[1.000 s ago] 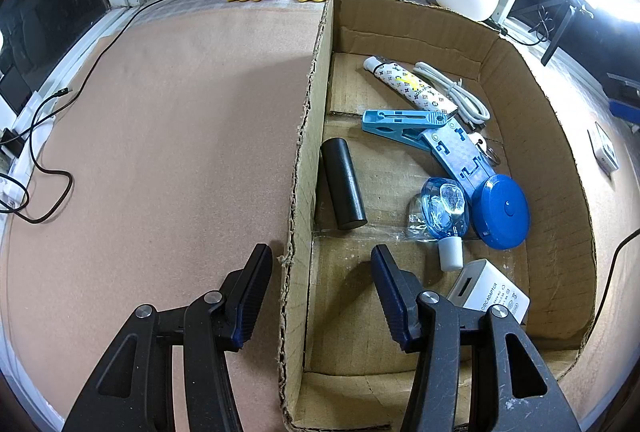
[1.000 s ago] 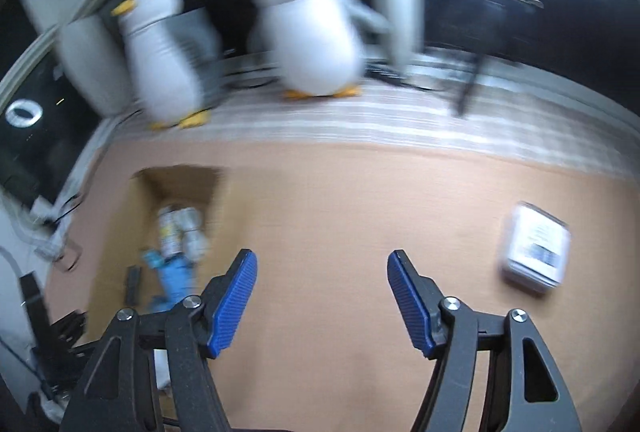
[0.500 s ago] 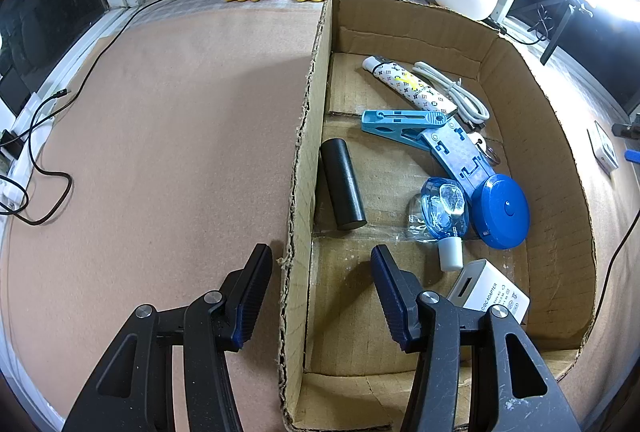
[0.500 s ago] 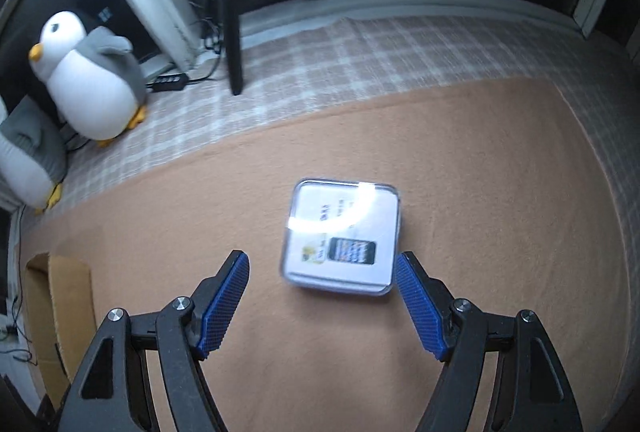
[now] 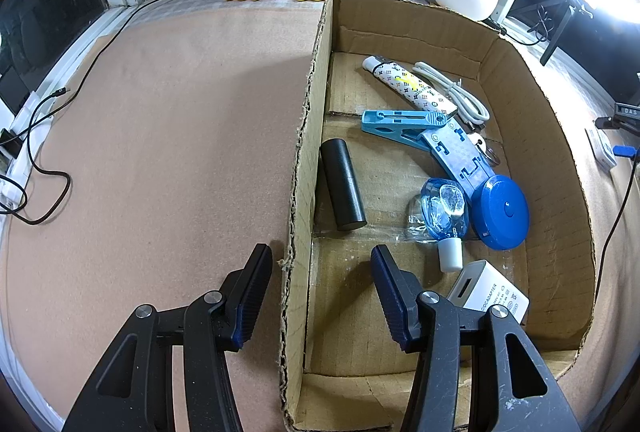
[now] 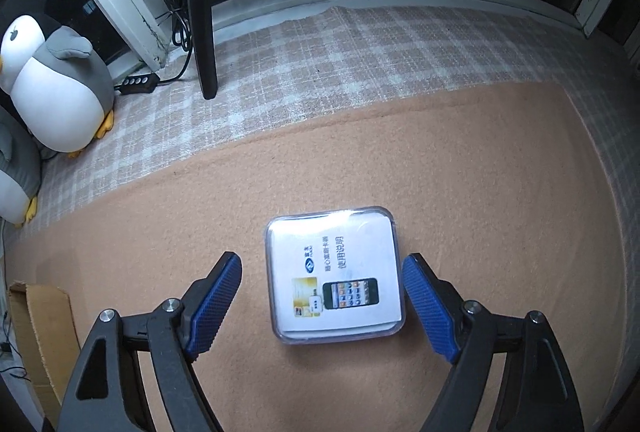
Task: Organize rigid objects
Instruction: 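Move the right tool to the clear boxed phone accessory and grasp it, then carry the clear boxed accessory into the box and open the right gripper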
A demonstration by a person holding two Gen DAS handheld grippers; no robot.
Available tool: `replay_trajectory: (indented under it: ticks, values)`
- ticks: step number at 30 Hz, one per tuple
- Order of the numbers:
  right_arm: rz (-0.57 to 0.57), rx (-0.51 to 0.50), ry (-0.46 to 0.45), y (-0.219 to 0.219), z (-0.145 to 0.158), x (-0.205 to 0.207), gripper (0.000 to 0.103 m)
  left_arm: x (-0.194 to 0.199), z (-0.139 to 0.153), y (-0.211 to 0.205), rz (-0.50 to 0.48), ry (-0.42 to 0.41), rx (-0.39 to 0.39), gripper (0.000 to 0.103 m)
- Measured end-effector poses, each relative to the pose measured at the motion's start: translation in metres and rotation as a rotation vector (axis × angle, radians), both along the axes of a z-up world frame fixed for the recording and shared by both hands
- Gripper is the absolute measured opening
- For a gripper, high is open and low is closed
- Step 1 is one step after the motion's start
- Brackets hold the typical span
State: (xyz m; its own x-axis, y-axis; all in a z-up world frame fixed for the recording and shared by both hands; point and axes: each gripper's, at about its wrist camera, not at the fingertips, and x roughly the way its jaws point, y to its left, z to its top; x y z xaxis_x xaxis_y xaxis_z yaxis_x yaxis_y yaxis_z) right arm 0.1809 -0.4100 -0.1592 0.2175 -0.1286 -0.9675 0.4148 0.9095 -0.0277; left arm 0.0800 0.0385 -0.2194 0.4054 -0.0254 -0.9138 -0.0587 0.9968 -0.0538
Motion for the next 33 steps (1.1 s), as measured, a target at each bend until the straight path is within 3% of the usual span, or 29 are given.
replay_trajectory:
  ticks: [4, 19, 26, 33]
  values:
    - [0.018, -0.038, 0.030, 0.001, -0.006, 0.002, 0.079, 0.001, 0.000, 0.000, 0.001, 0.000, -0.002, 0.055]
    - [0.086, -0.033, 0.097, 0.002, -0.027, 0.011, 0.079, 0.001, 0.000, 0.000, 0.000, 0.000, 0.000, 0.055]
    - [0.093, -0.023, 0.087, 0.002, -0.028, 0.013, 0.066, 0.001, 0.000, 0.000, 0.000, 0.000, 0.001, 0.055]
    - [0.098, -0.020, 0.079, 0.000, -0.022, 0.002, 0.066, 0.001, 0.000, 0.000, -0.001, 0.000, 0.003, 0.055]
